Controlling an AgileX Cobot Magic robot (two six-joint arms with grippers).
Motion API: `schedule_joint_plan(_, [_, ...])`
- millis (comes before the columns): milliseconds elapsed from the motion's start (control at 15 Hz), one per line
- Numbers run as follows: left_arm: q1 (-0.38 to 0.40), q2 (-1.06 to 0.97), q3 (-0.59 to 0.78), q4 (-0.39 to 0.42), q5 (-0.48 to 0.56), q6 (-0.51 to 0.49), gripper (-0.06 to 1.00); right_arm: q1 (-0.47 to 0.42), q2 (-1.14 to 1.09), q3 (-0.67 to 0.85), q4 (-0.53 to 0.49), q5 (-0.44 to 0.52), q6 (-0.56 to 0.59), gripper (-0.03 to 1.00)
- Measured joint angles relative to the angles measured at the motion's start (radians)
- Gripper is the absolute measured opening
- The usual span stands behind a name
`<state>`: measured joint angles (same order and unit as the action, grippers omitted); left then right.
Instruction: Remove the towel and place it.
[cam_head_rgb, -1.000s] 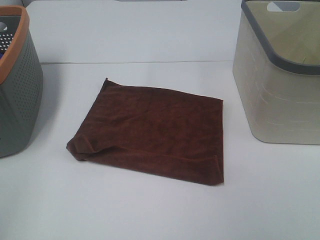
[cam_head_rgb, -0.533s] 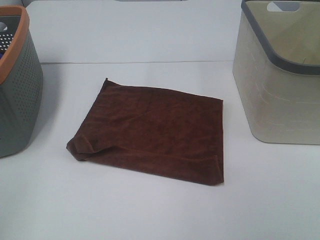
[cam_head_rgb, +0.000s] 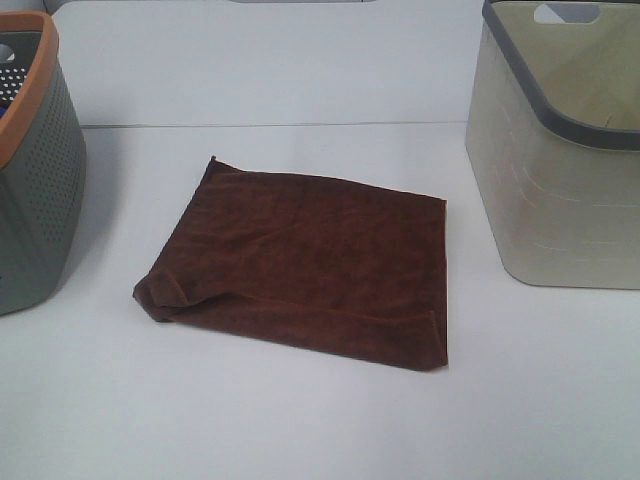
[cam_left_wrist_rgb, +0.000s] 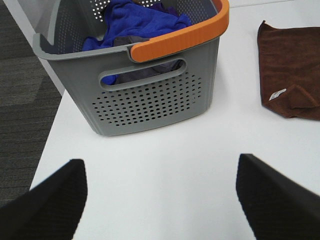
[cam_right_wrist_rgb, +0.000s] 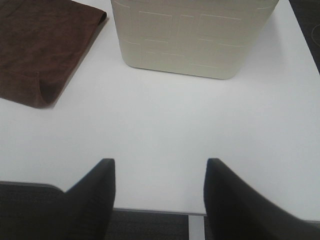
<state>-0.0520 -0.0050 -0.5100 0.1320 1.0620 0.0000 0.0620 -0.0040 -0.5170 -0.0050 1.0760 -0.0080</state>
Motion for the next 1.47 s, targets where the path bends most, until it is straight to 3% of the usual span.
schedule_joint_plan(133, [0.000, 0.000, 0.001, -0.085, -0.002, 0.009, 0.78, 0.000, -0.001, 0.012, -0.003, -0.010, -0.001, 0.46])
schedule_joint_plan(333, [0.000, -0.001, 0.002, -0.194, -0.003, 0.111, 0.78, 0.000, -0.001, 0.012, -0.009, -0.012, -0.002, 0.46])
schedule_joint_plan(1467, [0.000, -0.001, 0.002, -0.202, -0.010, 0.115, 0.78, 0.000, -0.001, 0.012, -0.009, -0.012, -0.008, 0.46])
